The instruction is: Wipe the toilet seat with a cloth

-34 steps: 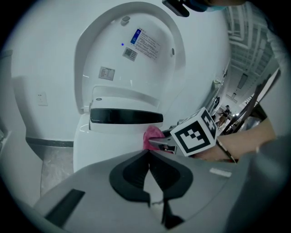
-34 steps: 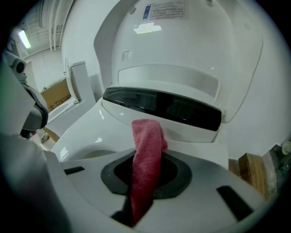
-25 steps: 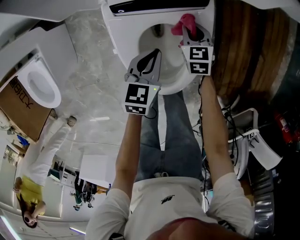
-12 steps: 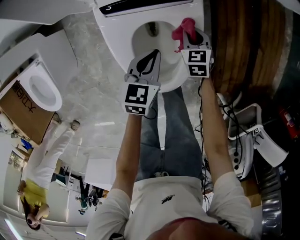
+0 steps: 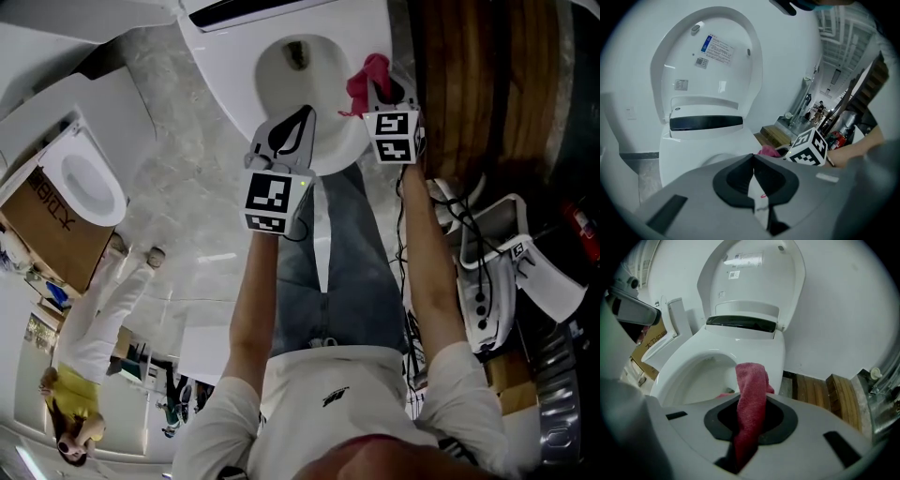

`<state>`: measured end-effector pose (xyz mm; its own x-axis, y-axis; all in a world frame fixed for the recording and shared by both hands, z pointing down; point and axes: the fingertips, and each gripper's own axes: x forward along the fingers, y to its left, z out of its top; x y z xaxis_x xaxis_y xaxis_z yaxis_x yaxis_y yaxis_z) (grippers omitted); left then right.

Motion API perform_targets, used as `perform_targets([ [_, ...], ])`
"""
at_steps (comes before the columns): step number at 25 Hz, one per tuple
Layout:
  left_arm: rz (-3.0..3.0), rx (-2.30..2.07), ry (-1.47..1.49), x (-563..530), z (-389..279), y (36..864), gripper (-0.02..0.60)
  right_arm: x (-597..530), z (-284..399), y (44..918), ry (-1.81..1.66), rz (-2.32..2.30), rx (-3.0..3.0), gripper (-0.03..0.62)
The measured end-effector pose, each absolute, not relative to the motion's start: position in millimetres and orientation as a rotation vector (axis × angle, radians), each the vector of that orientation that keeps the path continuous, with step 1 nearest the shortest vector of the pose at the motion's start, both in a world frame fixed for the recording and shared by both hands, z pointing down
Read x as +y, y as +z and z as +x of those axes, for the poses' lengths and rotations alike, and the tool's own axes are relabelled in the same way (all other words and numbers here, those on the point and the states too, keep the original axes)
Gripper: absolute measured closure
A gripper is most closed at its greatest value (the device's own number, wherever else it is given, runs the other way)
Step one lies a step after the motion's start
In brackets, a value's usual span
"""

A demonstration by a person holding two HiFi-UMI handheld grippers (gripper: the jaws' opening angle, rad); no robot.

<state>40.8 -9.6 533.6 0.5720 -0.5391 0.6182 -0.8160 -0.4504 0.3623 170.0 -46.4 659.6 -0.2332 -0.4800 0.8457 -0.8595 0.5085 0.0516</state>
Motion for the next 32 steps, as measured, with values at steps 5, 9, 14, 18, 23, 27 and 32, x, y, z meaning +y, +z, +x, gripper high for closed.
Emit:
perform_targets([
  [5, 2.181, -1.055, 0.562, 6, 40, 517, 0.571, -14, 179, 631, 0.579, 1.163, -1.878, 0.546],
  [9, 2.198, -1.039, 0.585, 20, 37, 489, 0.571, 6, 174, 578, 0.581, 1.215, -1.926, 0.546],
  [14, 2.209, -1.065, 0.587, 29, 23, 433, 0.571, 13, 157, 488, 0.55, 1.261, -2.034, 0.546],
  [18, 2.206, -1.111, 0.551, 32, 12, 380, 0.571, 16, 139, 412, 0.474, 1.246, -2.125, 0.546],
  [23, 2.244, -1.145, 0.52, 34, 7, 319, 0.571, 24, 125, 325, 0.37, 1.209, -2.221, 0.546],
  [27, 2.275, -1.171, 0.5, 39, 4, 267, 0.571, 39, 124, 262, 0.341, 1.203, -2.278, 0.546],
  [32, 2.342, -1.199, 0.48, 50, 3, 205, 0.571, 54, 115, 193, 0.295, 1.192, -2.347, 0.546],
])
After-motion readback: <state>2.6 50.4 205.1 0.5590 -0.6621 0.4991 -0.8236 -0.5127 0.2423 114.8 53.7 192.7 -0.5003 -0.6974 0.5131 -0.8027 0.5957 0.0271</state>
